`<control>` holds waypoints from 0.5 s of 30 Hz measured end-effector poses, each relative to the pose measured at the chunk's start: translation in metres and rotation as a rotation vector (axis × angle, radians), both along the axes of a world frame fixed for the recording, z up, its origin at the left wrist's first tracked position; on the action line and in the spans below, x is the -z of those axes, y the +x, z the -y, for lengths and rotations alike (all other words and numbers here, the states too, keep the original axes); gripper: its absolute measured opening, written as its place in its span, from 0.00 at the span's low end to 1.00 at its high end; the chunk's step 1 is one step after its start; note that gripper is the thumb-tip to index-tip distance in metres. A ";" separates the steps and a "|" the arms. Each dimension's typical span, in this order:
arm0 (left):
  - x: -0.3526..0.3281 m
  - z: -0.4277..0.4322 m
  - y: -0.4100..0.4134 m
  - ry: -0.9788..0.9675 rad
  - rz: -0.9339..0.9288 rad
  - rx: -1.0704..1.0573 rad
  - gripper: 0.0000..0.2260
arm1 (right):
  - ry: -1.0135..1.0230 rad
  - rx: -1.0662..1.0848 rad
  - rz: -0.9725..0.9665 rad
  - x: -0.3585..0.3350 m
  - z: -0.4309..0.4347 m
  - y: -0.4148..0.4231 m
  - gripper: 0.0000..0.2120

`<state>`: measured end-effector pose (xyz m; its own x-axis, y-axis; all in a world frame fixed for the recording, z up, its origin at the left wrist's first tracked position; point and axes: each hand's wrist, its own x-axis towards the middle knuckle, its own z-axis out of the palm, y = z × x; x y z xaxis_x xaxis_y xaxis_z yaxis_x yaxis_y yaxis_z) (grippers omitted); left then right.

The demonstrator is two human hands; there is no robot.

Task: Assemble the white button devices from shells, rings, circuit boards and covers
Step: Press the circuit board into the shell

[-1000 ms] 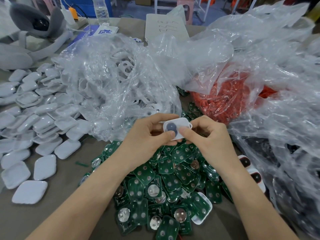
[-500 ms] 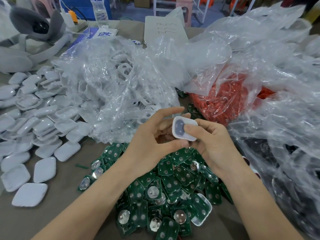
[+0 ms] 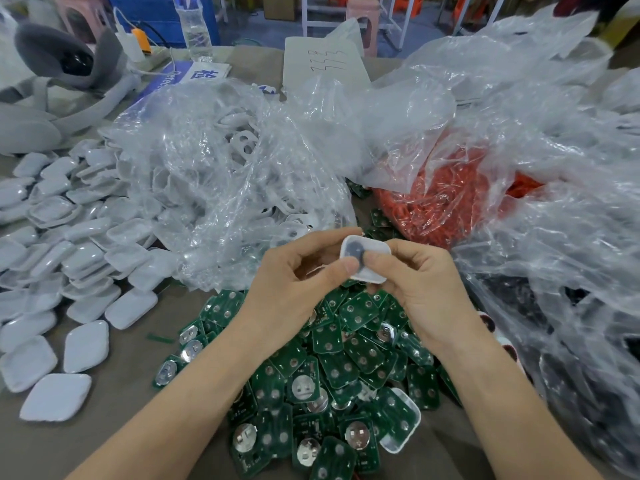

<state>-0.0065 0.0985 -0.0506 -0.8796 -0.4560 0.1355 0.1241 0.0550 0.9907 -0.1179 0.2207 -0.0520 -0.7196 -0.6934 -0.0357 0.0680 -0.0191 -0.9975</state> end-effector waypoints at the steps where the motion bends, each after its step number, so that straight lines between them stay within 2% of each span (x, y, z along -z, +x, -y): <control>1: 0.001 0.001 0.000 -0.023 0.025 -0.028 0.10 | 0.056 0.033 -0.108 0.001 0.000 0.000 0.05; 5: 0.005 0.003 -0.002 -0.102 0.094 -0.112 0.10 | 0.168 0.081 -0.460 0.005 0.001 0.003 0.03; 10: 0.004 0.001 -0.001 -0.099 0.078 -0.154 0.07 | 0.133 0.148 -0.671 0.008 0.003 0.007 0.02; 15: 0.003 -0.001 0.001 -0.392 -0.079 -0.319 0.09 | 0.001 0.300 -1.090 0.006 0.002 0.009 0.06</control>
